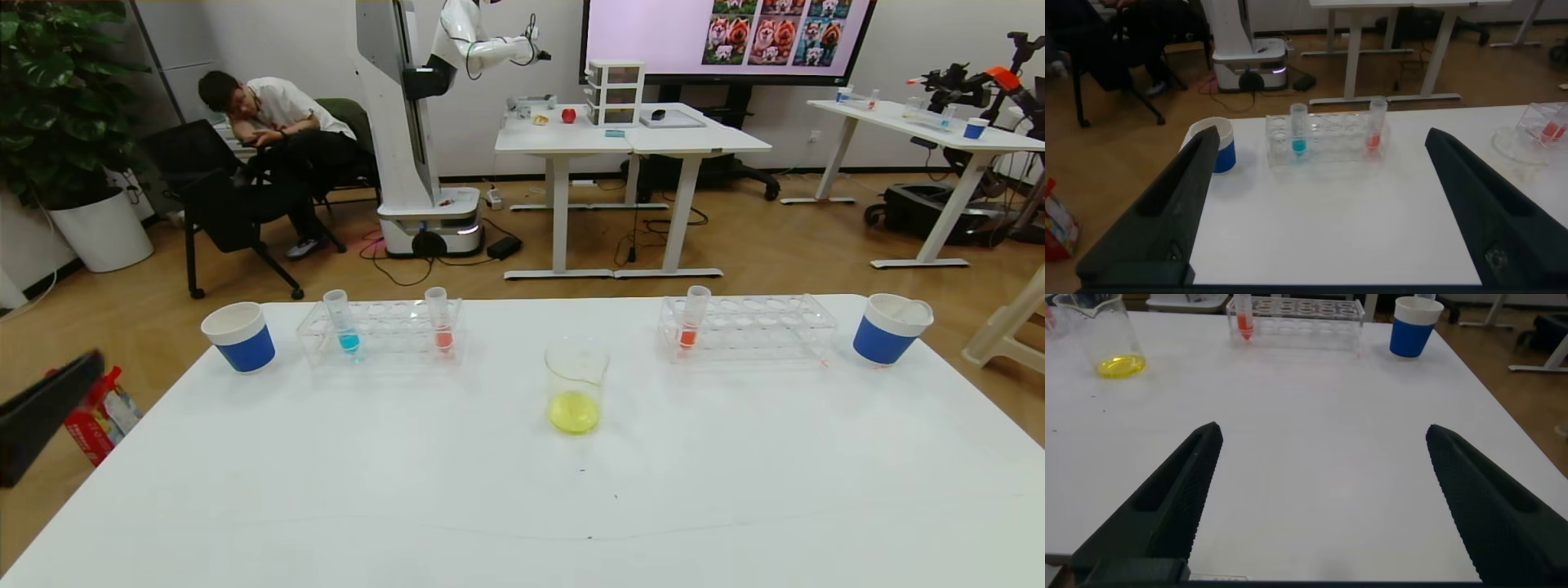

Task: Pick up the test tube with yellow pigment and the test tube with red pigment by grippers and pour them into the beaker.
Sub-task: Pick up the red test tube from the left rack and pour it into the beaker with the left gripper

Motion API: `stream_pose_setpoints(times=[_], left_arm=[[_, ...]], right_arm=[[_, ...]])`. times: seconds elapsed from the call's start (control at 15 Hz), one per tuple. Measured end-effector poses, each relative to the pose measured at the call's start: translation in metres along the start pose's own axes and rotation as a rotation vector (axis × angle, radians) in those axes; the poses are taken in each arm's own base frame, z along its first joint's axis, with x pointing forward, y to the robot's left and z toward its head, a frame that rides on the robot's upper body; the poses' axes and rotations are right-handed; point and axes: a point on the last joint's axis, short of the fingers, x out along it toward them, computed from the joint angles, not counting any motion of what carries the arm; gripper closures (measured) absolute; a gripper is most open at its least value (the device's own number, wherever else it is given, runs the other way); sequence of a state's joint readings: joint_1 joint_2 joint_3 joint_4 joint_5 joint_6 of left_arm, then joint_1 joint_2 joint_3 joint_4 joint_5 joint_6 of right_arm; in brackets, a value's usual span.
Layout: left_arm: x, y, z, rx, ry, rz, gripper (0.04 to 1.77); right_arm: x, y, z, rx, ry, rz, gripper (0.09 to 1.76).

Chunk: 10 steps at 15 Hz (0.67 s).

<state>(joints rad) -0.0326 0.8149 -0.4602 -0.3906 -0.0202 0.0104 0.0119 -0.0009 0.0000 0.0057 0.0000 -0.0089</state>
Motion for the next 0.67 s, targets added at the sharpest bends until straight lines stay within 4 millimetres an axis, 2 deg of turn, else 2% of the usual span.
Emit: stream_pose_setpoints(times=[0.2, 0.4, 0.67], left_arm=[[0.072, -0.007, -0.003, -0.017, 0.017, -0.004, 0.06], [0.136, -0.036, -0.025, -0.032, 0.021, 0.025, 0.06], [0.188, -0.091, -0.072, -0.037, 0.039, 0.020, 0.06]], right_arm=[[0.000, 0.000, 0.000, 0.000, 0.000, 0.000, 0.11], [0.000, 0.000, 0.000, 0.000, 0.000, 0.000, 0.11], [0.000, 0.000, 0.000, 0.000, 0.000, 0.000, 0.11]])
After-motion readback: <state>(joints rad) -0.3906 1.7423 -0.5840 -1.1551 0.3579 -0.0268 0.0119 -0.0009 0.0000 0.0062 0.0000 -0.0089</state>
